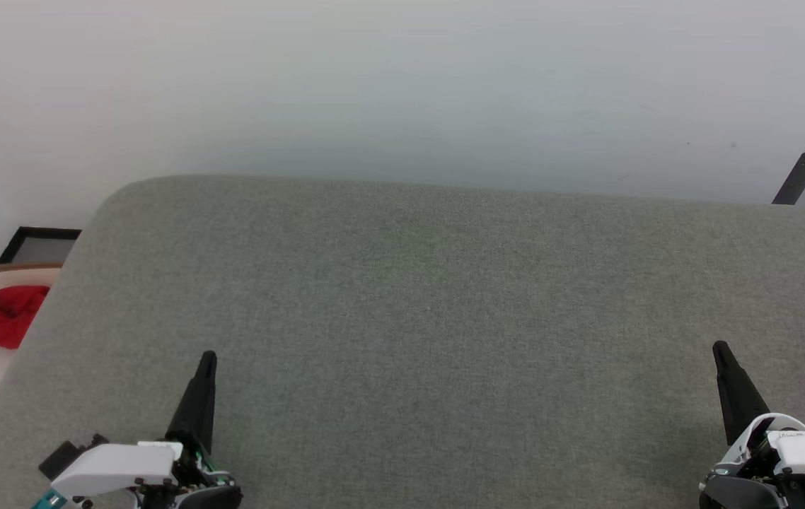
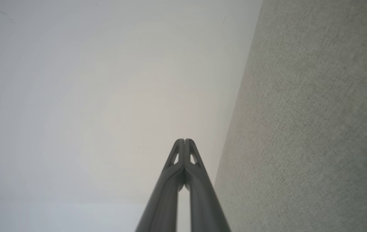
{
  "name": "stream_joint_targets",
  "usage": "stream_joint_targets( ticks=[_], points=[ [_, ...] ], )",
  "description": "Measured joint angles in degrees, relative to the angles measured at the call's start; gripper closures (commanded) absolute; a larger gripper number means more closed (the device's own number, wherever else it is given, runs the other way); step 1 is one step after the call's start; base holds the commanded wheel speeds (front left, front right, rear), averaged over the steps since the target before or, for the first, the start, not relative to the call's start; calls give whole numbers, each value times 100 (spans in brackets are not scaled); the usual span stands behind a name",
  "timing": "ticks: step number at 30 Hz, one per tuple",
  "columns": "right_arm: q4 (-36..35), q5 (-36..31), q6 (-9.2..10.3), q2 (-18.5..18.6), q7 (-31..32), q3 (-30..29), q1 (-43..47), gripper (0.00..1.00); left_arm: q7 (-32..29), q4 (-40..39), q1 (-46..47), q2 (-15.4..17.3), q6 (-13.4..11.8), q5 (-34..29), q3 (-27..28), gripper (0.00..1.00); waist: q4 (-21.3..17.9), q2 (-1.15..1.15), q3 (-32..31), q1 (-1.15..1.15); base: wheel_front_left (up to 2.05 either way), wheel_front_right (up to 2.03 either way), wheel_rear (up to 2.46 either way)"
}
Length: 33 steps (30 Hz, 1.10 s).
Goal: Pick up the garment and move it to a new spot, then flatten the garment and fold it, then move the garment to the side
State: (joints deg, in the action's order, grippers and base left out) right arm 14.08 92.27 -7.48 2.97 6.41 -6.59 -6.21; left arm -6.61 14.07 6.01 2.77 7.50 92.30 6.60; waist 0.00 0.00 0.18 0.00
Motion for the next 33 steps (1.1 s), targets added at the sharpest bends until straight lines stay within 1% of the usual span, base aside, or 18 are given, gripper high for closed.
stream_joint_targets(
  ticks=[33],
  points=[
    [0, 0, 0, -1, 0, 0, 0, 100, 0, 0, 1, 0, 0, 0, 0, 100, 0, 0, 0, 0, 0, 0, 0]
  ],
)
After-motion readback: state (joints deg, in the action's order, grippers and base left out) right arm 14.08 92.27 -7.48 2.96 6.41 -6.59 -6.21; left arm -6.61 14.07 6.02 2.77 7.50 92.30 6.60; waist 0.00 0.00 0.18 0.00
